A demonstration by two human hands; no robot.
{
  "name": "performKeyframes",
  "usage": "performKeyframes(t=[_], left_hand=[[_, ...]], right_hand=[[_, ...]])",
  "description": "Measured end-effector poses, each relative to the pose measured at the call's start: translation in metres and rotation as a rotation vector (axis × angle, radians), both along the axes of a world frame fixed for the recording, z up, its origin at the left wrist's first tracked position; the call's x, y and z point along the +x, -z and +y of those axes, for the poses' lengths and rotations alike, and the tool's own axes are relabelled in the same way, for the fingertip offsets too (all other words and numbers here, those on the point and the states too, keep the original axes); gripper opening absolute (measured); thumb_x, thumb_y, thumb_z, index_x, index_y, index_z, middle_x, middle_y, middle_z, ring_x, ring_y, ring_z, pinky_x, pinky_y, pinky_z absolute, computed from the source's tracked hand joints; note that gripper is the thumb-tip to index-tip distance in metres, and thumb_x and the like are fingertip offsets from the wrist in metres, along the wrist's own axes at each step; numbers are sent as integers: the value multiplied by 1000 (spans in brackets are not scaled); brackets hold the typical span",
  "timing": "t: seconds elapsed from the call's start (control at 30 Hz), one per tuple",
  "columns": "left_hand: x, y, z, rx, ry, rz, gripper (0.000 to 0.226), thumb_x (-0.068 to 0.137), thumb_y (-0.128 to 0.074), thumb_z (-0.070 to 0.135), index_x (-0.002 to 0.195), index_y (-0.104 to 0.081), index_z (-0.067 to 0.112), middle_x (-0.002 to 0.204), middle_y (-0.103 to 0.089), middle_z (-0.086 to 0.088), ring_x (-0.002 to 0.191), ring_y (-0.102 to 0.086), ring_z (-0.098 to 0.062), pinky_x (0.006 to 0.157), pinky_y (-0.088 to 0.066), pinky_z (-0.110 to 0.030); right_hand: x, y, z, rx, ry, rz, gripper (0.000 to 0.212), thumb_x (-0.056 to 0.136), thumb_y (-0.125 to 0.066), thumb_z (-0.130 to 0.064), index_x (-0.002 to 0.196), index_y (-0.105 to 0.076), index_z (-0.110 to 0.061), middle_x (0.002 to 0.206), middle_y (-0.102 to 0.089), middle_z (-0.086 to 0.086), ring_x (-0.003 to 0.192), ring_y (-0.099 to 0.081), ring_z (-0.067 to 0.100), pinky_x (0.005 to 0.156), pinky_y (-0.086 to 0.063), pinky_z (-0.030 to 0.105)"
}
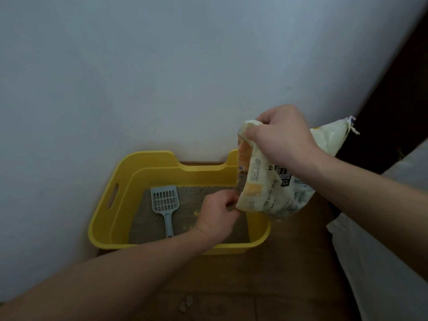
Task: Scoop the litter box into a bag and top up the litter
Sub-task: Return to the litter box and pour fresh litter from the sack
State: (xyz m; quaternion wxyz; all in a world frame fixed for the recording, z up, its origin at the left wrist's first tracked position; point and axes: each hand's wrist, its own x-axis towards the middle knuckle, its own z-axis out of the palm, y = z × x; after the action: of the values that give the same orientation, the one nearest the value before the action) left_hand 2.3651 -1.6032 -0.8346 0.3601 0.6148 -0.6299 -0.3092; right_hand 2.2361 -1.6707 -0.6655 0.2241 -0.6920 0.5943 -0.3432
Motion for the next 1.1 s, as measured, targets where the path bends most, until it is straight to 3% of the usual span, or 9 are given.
performKeyframes(t=[0.17,0.23,0.4,0.6,0.77,1.1], left_hand=[[5,10,-1,25,-9,-22,19,86,-73,25,105,-72,25,103,-72,11,98,-65,-5,85,-58,-38],[6,10,-1,25,-5,-25,18,87,-72,25,105,-72,24,103,-71,11,98,-64,-4,86,-58,-37],[8,11,-1,30,7,-6,19,86,-73,27,105,-72,26,103,-70,12,98,-64,-3,86,-58,-36],[8,14,-2,44,6,1,19,87,-72,31,105,-71,27,103,-71,14,99,-64,-2,86,-58,-37],[7,11,-2,18,4,-8,14,86,-74,28,100,-72,25,97,-70,12,91,-65,-2,81,-59,-35],[7,8,-3,33,10,23,19,86,-74,26,105,-72,27,102,-72,13,96,-64,-1,86,-58,-35]], right_hand=[[8,5,-1,12,-8,0,25,73,-63,-22,76,-71,1,60,-64,17,51,-51,23,49,-51,43],[10,5,-1,14,-11,-4,24,73,-63,-22,76,-72,0,64,-66,19,50,-52,27,48,-51,42],[11,6,-3,16,5,-5,22,74,-64,-21,74,-72,0,61,-63,18,49,-49,16,45,-48,37],[13,8,-5,29,-2,-19,26,73,-62,-22,78,-71,2,74,-68,22,52,-51,19,48,-51,44],[9,7,-5,26,3,-20,26,74,-64,-22,77,-70,3,65,-63,22,51,-49,17,45,-47,41],[8,6,-2,42,3,-25,28,73,-61,-26,78,-72,-1,73,-68,20,51,-50,18,49,-51,42]])
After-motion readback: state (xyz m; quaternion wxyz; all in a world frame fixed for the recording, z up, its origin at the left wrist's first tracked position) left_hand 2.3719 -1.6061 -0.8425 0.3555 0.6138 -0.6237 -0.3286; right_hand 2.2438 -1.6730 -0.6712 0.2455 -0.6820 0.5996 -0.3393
